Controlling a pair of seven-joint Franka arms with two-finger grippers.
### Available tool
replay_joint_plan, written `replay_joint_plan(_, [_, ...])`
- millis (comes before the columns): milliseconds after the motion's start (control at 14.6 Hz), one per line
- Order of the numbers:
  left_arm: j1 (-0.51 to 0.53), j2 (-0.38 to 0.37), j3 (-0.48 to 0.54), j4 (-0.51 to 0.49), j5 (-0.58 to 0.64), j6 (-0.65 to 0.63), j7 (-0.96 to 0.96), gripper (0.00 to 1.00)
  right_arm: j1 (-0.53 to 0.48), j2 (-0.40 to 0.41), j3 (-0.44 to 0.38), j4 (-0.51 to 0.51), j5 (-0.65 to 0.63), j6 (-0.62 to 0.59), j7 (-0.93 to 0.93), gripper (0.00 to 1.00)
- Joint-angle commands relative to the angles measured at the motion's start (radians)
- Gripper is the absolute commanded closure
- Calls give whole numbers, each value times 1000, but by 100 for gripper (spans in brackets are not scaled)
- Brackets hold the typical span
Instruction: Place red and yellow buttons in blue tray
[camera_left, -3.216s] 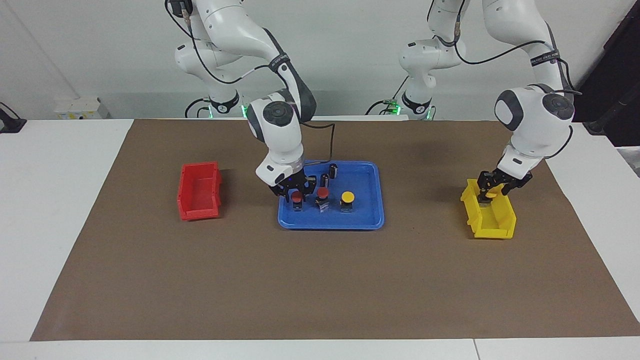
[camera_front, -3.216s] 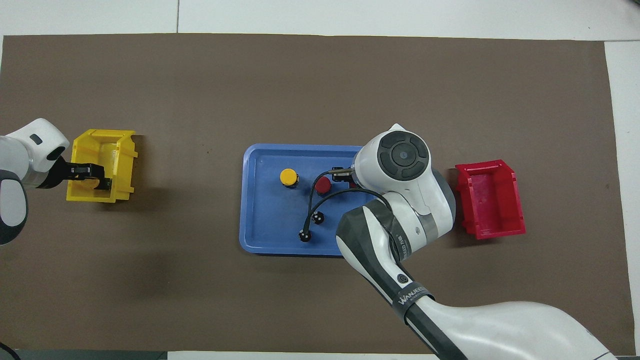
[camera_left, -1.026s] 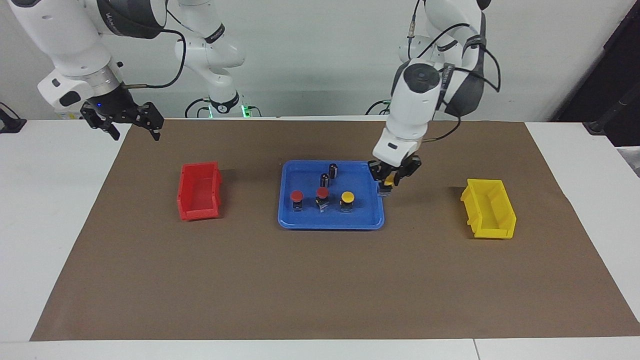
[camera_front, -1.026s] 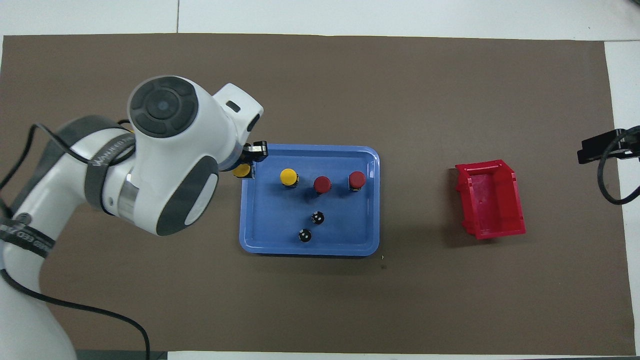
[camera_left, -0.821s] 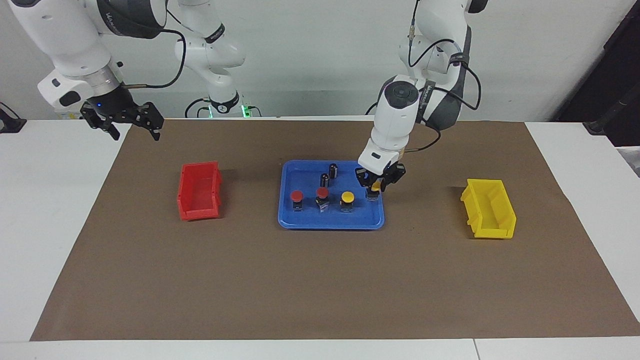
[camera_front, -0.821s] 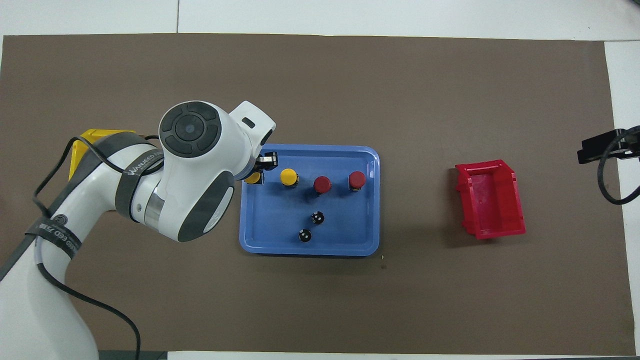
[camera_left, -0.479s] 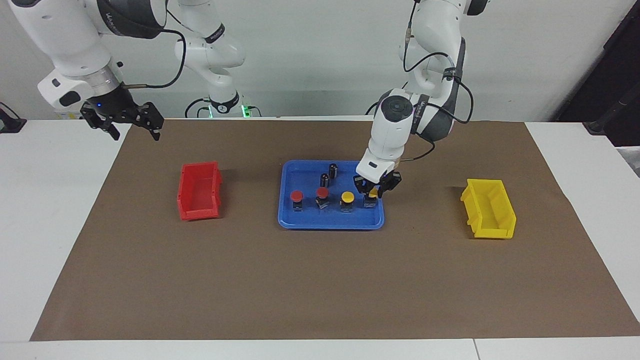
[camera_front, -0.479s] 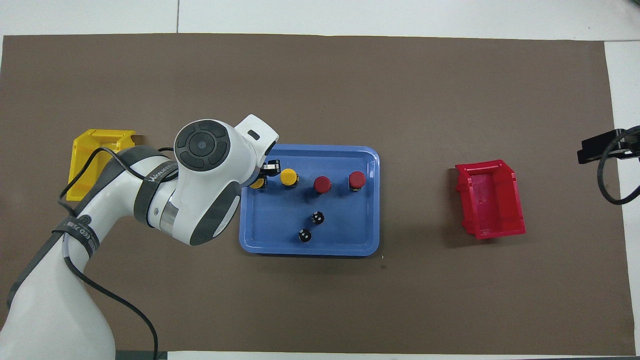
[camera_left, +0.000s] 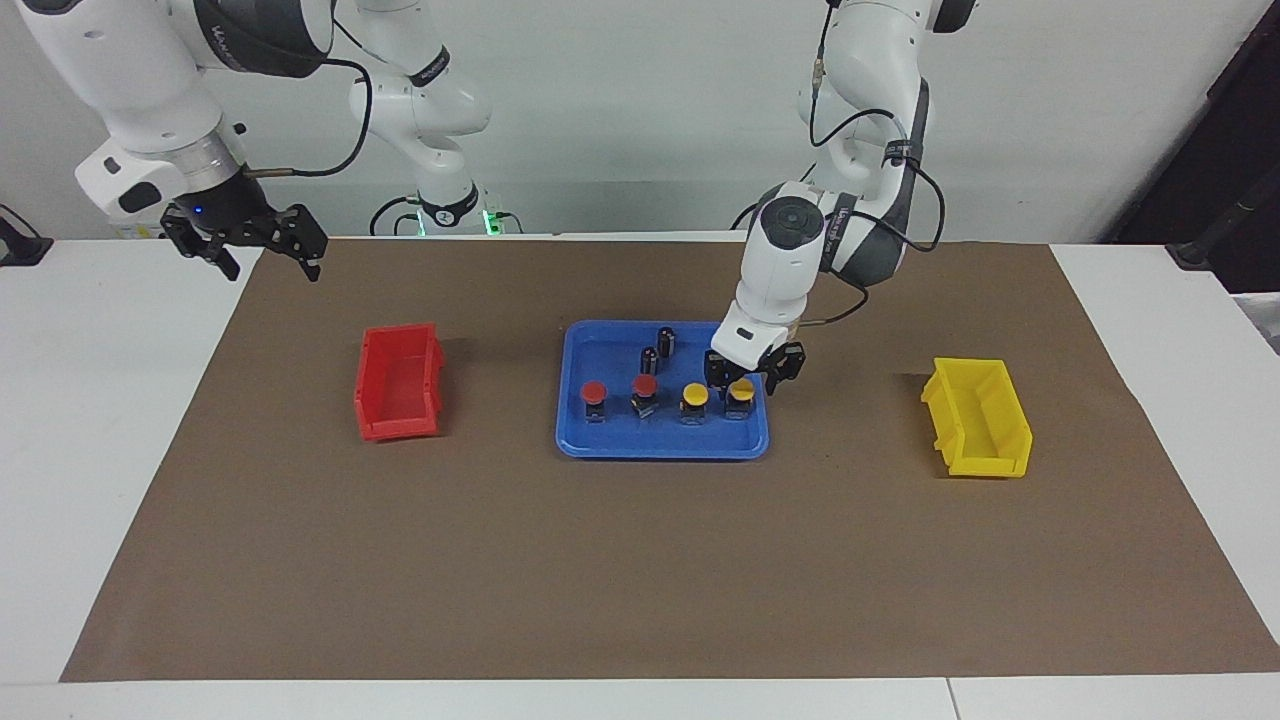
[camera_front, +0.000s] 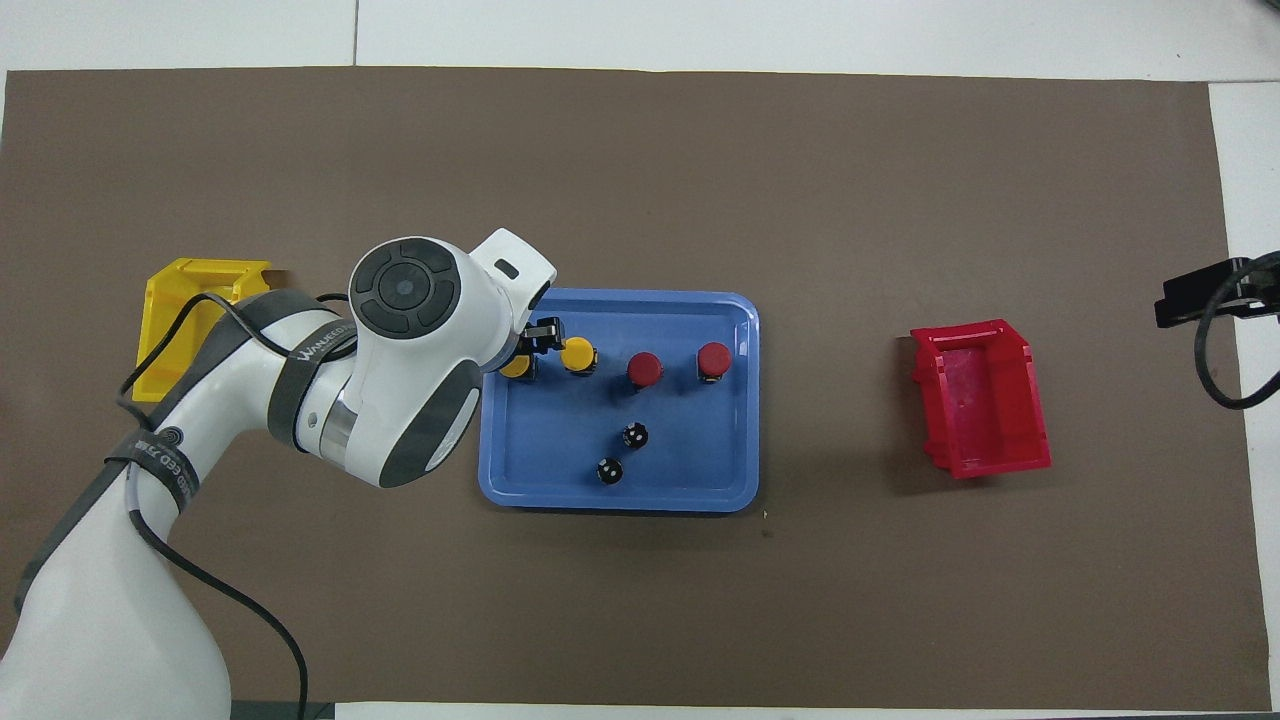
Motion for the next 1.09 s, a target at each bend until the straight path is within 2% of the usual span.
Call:
replay_joint_plan(0, [57, -63, 15, 52, -13, -127, 28, 0, -3, -13, 5, -16, -13, -2, -7, 0])
replay_joint_plan(68, [76, -80, 24, 65, -4, -150, 31, 0, -3, -13, 5, -16, -13, -2, -7, 0])
replay_joint_plan(274, [191, -155, 35, 163, 36, -356, 209, 0, -3, -13, 5, -16, -11, -3, -7, 0])
replay_joint_plan(547, [350, -262, 38, 178, 33, -490, 367, 0, -3, -13, 5, -16, -11, -3, -7, 0])
replay_joint_plan(684, [445, -270, 37, 245, -15, -567, 580, 0, -3, -13, 5, -16, -11, -3, -7, 0])
replay_joint_plan(753, [455, -259, 35, 284, -21, -604, 629, 0, -3, -13, 5, -16, -11, -3, -7, 0])
replay_joint_plan(1026, [452, -261, 32, 300, -18, -616, 631, 0, -3, -13, 5, -16, -10, -3, -7, 0])
